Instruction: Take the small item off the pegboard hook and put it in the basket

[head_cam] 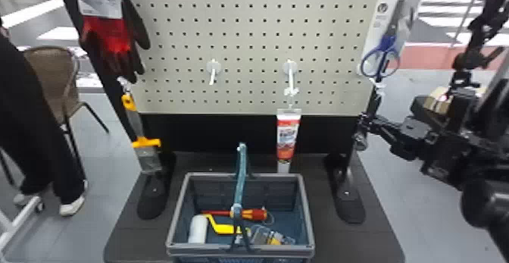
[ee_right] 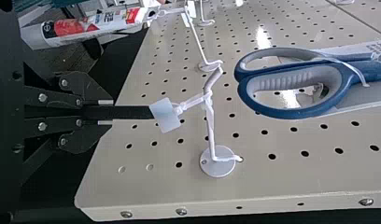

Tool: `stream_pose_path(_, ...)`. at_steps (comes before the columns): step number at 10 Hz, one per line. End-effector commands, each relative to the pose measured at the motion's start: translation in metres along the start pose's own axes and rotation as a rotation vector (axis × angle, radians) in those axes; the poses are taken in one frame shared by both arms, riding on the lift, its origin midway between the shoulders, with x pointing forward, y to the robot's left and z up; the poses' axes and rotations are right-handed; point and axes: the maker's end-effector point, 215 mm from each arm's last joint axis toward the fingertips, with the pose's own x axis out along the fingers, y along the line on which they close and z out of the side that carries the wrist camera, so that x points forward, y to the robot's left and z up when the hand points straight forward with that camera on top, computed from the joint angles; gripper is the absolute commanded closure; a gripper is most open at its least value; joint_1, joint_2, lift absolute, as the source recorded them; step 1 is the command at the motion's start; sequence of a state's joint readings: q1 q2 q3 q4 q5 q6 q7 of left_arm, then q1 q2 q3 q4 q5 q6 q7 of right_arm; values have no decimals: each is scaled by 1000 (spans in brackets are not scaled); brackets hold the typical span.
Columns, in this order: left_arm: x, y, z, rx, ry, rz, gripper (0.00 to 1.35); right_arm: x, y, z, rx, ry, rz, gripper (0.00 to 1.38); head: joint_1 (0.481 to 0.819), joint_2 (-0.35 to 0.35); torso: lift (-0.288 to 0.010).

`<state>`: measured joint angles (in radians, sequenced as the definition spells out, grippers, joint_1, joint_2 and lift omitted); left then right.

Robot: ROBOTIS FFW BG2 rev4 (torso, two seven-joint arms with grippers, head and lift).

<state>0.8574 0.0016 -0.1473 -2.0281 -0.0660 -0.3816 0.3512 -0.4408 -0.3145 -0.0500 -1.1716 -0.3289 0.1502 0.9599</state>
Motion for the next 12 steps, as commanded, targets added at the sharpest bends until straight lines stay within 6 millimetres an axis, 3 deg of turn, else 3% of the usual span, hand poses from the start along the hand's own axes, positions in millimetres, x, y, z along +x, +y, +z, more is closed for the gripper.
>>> stream_pose_path(1,-1,0,-2,1,2,0,467,-1,4,-1,7,-4,2,1204,549,0,-100)
stream_pose_path(7,0,-1,-2,-3,-1,-1,467,0,11,4,4,-9,14,1204,549,0,-100)
stream_pose_path(12,-1,-1,-5,-4,6,-2,467,-20,23,23,-28,-54,-4,1204,549,0,-100)
